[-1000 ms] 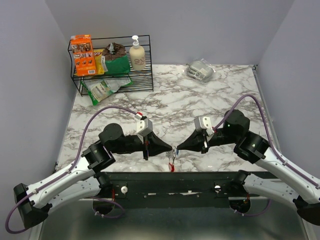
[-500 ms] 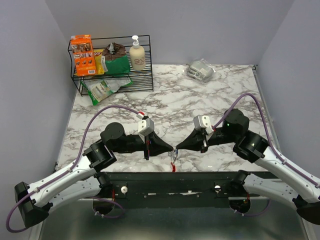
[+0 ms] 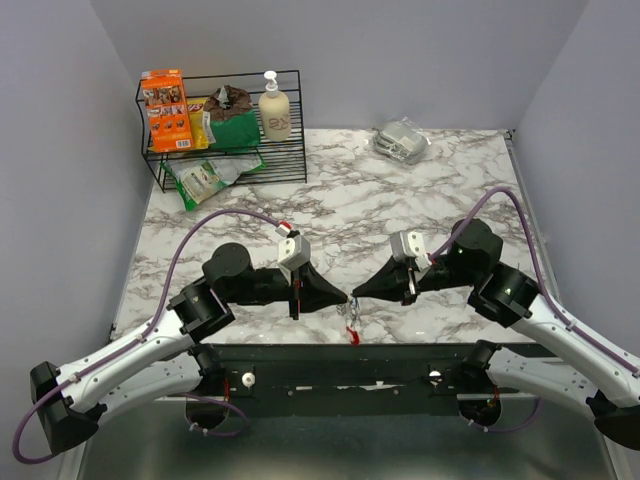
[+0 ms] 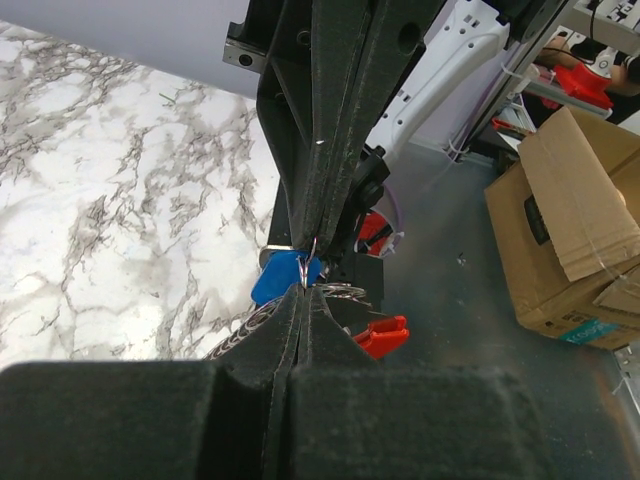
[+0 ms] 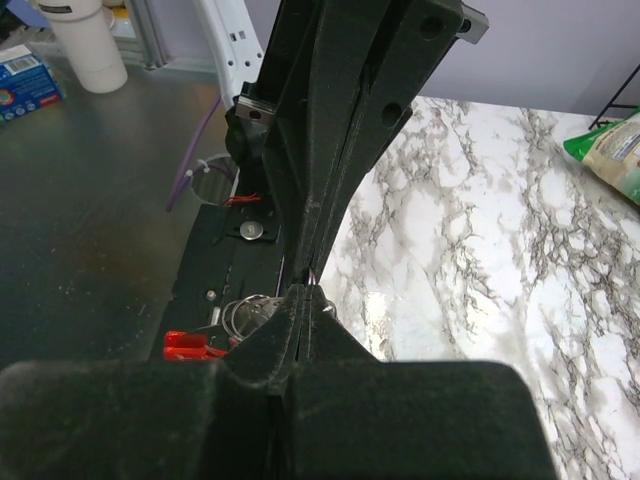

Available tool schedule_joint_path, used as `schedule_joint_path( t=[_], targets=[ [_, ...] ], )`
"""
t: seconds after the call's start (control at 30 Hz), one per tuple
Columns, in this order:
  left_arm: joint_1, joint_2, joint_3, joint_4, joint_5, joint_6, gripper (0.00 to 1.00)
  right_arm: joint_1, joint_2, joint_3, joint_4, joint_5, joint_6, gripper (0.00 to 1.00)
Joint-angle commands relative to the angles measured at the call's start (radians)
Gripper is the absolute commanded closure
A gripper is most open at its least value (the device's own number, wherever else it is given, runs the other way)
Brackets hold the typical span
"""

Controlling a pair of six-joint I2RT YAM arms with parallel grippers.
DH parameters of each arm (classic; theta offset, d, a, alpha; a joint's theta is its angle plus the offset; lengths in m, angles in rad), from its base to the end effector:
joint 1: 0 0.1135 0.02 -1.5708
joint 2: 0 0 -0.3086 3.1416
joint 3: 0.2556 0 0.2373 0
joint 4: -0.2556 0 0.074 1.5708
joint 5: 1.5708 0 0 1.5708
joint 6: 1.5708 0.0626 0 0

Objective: Put the keys on the keyring

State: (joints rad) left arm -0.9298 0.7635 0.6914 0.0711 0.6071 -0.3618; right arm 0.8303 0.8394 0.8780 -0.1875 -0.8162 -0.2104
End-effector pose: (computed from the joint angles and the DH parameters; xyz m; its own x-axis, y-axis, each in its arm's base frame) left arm 0.0645 -0.1462 0.3701 -0.3543 -0.0112 -0.9351 0.9345 0.0320 -0.3545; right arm 0.0720 0.1463 0.3946 0.1092 -0.0925 -0.9897 -0.9907 -0.0910 -0.1008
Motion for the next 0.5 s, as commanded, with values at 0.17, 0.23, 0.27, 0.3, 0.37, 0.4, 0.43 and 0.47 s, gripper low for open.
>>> schedule_joint_path(
  t=[0.17,0.23,0.27,0.3,0.37,0.4,0.43,0.47],
  targets=[
    [-0.004,0.017,0.049,0.010,0.072,-0.017,1.00,0.004,0.010,0.024,0.028,-0.003,-0.018,1.00],
    [-0.004,0.023,0.057,-0.008,0.077,-0.014,1.00,0.003,0.013,0.027,0.026,-0.009,-0.024,1.00],
    [-0.004,0.023,0.060,-0.011,0.083,-0.014,1.00,0.003,0.013,0.029,0.025,-0.009,-0.029,1.00],
    [-0.004,0.025,0.060,-0.013,0.086,-0.014,1.00,0.003,0.018,0.032,0.023,-0.015,-0.032,1.00],
    [-0.004,0.026,0.066,-0.020,0.091,-0.009,1.00,0.003,0.026,0.038,0.011,-0.017,-0.043,1.00],
    [-0.004,0.026,0.069,-0.033,0.091,-0.005,1.00,0.004,0.027,0.041,0.007,-0.018,-0.046,1.00],
    [-0.004,0.025,0.072,-0.040,0.089,-0.002,1.00,0.003,0.029,0.044,0.000,-0.017,-0.049,1.00],
    [-0.004,0.025,0.077,-0.045,0.089,0.001,1.00,0.004,0.032,0.045,-0.007,-0.017,-0.055,1.00]
  ],
)
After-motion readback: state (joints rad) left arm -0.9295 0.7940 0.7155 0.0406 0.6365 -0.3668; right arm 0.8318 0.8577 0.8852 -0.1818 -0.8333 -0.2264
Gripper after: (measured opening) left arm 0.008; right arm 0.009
